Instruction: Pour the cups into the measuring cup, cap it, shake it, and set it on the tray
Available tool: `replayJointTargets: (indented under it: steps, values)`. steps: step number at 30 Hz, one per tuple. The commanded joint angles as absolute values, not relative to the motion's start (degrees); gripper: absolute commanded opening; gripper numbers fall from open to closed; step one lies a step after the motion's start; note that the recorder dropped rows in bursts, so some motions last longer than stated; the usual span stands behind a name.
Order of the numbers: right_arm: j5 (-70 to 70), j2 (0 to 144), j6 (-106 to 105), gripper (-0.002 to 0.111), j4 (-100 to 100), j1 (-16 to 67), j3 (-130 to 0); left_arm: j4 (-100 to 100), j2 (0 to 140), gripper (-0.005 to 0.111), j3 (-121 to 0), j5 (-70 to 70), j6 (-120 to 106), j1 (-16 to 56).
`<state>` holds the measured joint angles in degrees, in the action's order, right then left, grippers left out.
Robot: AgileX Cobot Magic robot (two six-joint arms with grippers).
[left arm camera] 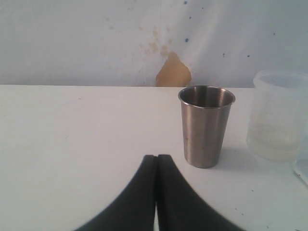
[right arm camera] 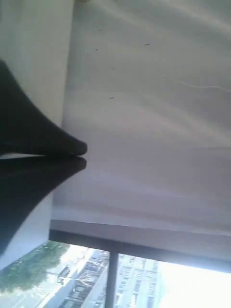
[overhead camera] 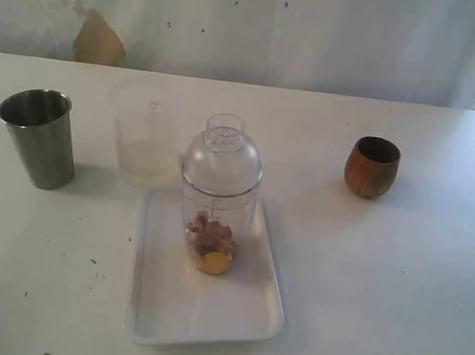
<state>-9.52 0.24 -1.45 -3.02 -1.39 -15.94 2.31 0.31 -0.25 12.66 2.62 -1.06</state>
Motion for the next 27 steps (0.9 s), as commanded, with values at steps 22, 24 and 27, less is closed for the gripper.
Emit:
replayJointTargets:
  steps: [22, 24, 27]
  values:
    - [-20.2, 0.0, -1.3, 0.000, -2.8, -1.7, 0.0, 2.0, 0.0, 0.000, 0.0, 12.1, 2.7, -0.9]
    - [-20.2, 0.0, -1.3, 0.000, -2.8, -1.7, 0.0, 2.0, 0.0, 0.000, 0.0, 12.1, 2.7, -0.9]
    - [-20.2, 0.0, -1.3, 0.000, -2.8, -1.7, 0.0, 2.0, 0.0, 0.000, 0.0, 12.1, 2.7, -0.9]
